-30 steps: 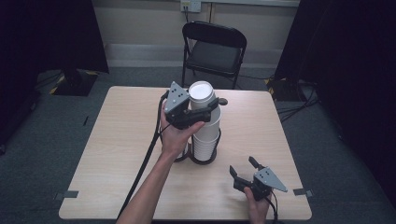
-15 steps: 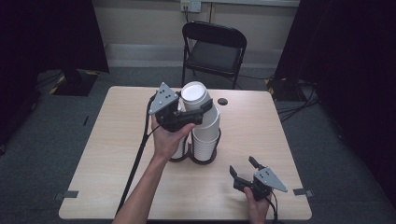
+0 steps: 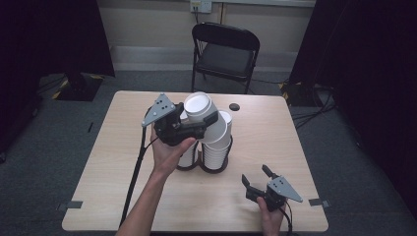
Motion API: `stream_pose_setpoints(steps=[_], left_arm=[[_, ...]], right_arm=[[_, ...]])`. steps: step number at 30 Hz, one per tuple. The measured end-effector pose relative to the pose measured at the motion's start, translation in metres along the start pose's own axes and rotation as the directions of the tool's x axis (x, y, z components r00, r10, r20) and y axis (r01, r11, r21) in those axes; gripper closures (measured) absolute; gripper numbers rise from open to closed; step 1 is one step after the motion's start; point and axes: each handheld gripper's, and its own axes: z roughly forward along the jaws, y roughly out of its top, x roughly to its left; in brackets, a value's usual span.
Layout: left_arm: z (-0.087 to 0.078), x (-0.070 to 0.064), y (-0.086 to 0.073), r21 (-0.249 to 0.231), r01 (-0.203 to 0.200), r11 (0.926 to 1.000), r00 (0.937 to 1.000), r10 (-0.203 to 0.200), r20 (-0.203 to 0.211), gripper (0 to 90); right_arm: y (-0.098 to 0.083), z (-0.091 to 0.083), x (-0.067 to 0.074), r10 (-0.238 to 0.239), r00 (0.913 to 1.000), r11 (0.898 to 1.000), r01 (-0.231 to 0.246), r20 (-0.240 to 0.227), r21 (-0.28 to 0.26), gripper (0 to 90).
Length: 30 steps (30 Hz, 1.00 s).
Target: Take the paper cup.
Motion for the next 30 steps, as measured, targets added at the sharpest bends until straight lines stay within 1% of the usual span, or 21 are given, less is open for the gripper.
stream_pose_setpoints(steps=[1, 2, 3, 4, 5, 9, 11, 14, 17, 18, 20, 21, 22, 25, 28, 30], left_arm=[[-0.001, 0.0, -0.001, -0.002, 0.007, 1.0, 0.9999, -0.007, 0.015, 21.9], [-0.003, 0.0, -0.001, -0.001, 0.01, 0.9999, 0.9997, -0.01, 0.02, 21.9], [-0.004, -0.001, -0.002, 0.001, -0.001, 1.0, 0.9998, 0.001, 0.019, 22.0], [-0.005, -0.001, -0.003, 0.002, 0.0, 1.0, 0.9997, 0.0, 0.024, 21.9], [-0.006, -0.001, -0.004, 0.008, 0.001, 1.0, 0.9992, -0.002, 0.04, 21.9], [-0.014, -0.002, -0.008, 0.018, 0.004, 0.9998, 0.998, -0.006, 0.063, 21.9], [-0.017, -0.003, -0.011, 0.016, 0.0, 0.9999, 0.9984, 0.0, 0.056, 21.9], [-0.022, -0.004, -0.019, 0.01, 0.006, 0.9999, 0.9988, -0.006, 0.048, 21.9], [-0.024, -0.007, -0.028, 0.023, 0.001, 0.9997, 0.9991, -0.002, 0.043, 22.0], [-0.024, -0.008, -0.03, 0.028, 0.005, 0.9996, 0.999, -0.006, 0.045, 21.9], [-0.025, -0.008, -0.035, 0.039, 0.006, 0.9992, 0.9993, -0.007, 0.036, 22.0], [-0.025, -0.008, -0.037, 0.044, 0.016, 0.9989, 0.999, -0.018, 0.04, 22.0], [-0.026, -0.008, -0.039, 0.05, 0.019, 0.9985, 0.999, -0.021, 0.038, 22.1], [-0.029, -0.006, -0.044, 0.067, 0.049, 0.9966, 0.9981, -0.051, 0.034, 22.1], [-0.032, -0.005, -0.049, 0.074, 0.073, 0.9946, 0.9969, -0.075, 0.024, 22.2], [-0.035, -0.004, -0.054, 0.08, 0.089, 0.9928, 0.9958, -0.09, 0.017, 22.2]], right_arm=[[0.0, 0.0, 0.0, 0.0, 1.0, 1.0, 0.0, -0.002, 0.001, 15.8], [0.0, 0.0, 0.0, -0.001, 1.0, 1.0, 0.001, -0.001, 0.0, 15.8], [0.0, 0.0, 0.0, 0.0, 1.0, 1.0, 0.0, -0.002, 0.001, 15.8], [0.0, 0.0, 0.0, 0.0, 1.0, 1.0, 0.0, -0.002, 0.001, 15.8], [0.0, 0.0, 0.0, -0.001, 1.0, 1.0, 0.001, -0.001, 0.0, 15.7], [0.0, 0.0, 0.0, -0.002, 1.0, 1.0, 0.002, 0.0, -0.001, 15.8], [0.0, 0.0, 0.0, -0.003, 1.0, 1.0, 0.003, 0.0, -0.001, 15.7], [0.0, 0.0, 0.0, -0.004, 1.0, 1.0, 0.004, 0.001, -0.001, 15.7], [0.0, 0.0, 0.001, -0.006, 1.0, 1.0, 0.006, 0.004, -0.003, 15.7], [0.0, 0.0, 0.001, -0.007, 1.0, 1.0, 0.007, 0.005, -0.005, 15.7], [0.0, -0.001, 0.001, -0.007, 0.9999, 1.0, 0.008, 0.01, -0.009, 15.7], [0.0, -0.001, 0.001, -0.007, 0.9999, 1.0, 0.007, 0.012, -0.011, 15.7], [0.0, -0.001, 0.001, -0.007, 0.9999, 1.0, 0.007, 0.012, -0.011, 15.7], [0.0, -0.001, 0.002, -0.012, 0.9998, 1.0, 0.012, 0.017, -0.014, 15.7], [0.0, 0.0, 0.006, -0.015, 0.9999, 1.0, 0.015, 0.002, -0.005, 15.5], [0.0, 0.001, 0.011, -0.018, 0.9997, 1.0, 0.018, -0.016, -0.003, 15.3]])
